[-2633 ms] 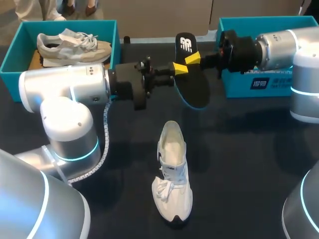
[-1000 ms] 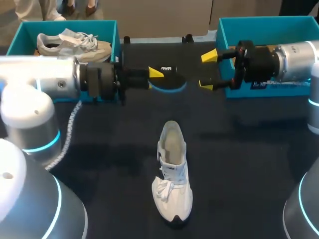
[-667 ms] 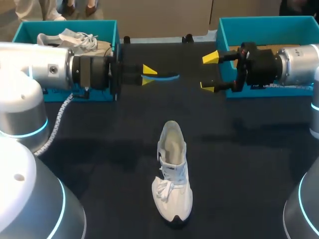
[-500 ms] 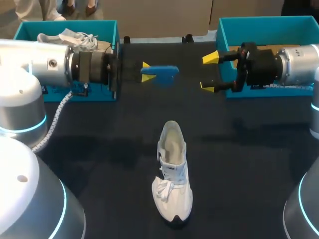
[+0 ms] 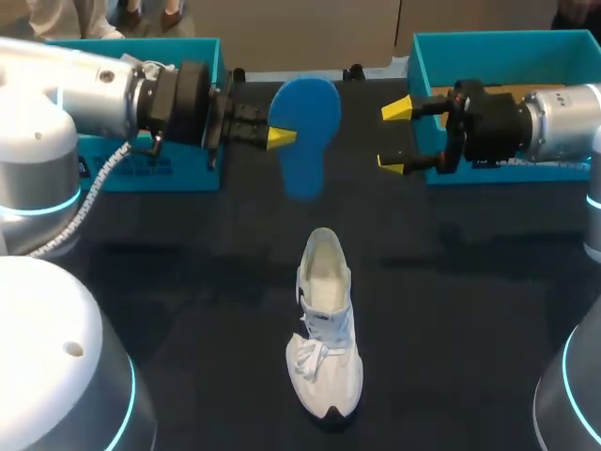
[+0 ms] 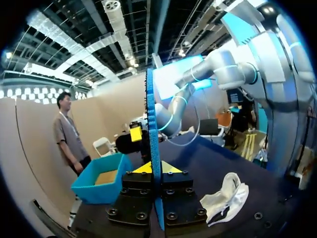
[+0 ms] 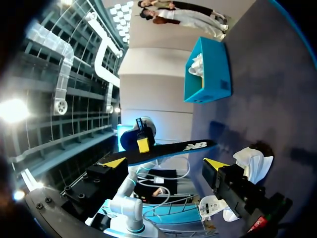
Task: Take the shoe out of the shoebox, open the shoe tongue, remove and reinsert the insole, then place the shoe into the shoebox
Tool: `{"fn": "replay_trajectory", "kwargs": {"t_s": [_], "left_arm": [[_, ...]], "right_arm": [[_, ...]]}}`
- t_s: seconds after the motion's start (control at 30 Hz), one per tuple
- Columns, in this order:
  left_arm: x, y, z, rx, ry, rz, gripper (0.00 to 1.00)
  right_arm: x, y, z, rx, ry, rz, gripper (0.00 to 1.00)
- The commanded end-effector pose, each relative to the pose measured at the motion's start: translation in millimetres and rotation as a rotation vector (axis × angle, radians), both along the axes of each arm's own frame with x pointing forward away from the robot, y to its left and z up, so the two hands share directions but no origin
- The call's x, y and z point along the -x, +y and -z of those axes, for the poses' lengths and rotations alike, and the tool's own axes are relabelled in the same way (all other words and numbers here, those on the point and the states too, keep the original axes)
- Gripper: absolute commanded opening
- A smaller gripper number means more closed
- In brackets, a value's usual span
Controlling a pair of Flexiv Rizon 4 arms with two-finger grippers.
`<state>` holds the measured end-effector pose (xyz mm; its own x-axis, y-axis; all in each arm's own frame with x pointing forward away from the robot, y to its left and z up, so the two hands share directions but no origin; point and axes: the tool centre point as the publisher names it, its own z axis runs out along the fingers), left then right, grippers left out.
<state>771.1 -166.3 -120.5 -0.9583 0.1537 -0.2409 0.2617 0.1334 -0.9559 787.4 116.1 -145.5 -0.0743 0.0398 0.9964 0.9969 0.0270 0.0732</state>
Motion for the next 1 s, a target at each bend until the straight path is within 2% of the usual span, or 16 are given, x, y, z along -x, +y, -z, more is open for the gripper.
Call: {"fn": "replay_trajectory", "kwargs": {"t_s": [0.03, 0.13, 0.43, 0.47, 0.53, 1.0], "left_arm": [[-4.5, 2, 4, -0.096, 0.520, 0.084, 0.00], [-6.2, 8, 5, -0.074, 0.814, 0.088, 0.00], [-9.8, 15, 4, 0.009, 1.164, 0.104, 0.00], [-9.9, 12, 5, 0.011, 1.326, 0.148, 0.00], [-10.2, 8, 7, -0.044, 1.491, 0.223, 0.00], [-10.2, 8, 7, -0.044, 1.491, 0.223, 0.00]], "right_arm": [[1.0, 0, 0, 0.003, 0.000, 0.001, 1.00], [1.0, 0, 0, 0.003, 0.000, 0.001, 1.00], [1.0, 0, 0, 0.003, 0.000, 0.001, 1.00], [1.0, 0, 0, 0.003, 0.000, 0.001, 1.00], [1.0, 0, 0, 0.003, 0.000, 0.001, 1.00], [1.0, 0, 0, 0.003, 0.000, 0.001, 1.00]]}}
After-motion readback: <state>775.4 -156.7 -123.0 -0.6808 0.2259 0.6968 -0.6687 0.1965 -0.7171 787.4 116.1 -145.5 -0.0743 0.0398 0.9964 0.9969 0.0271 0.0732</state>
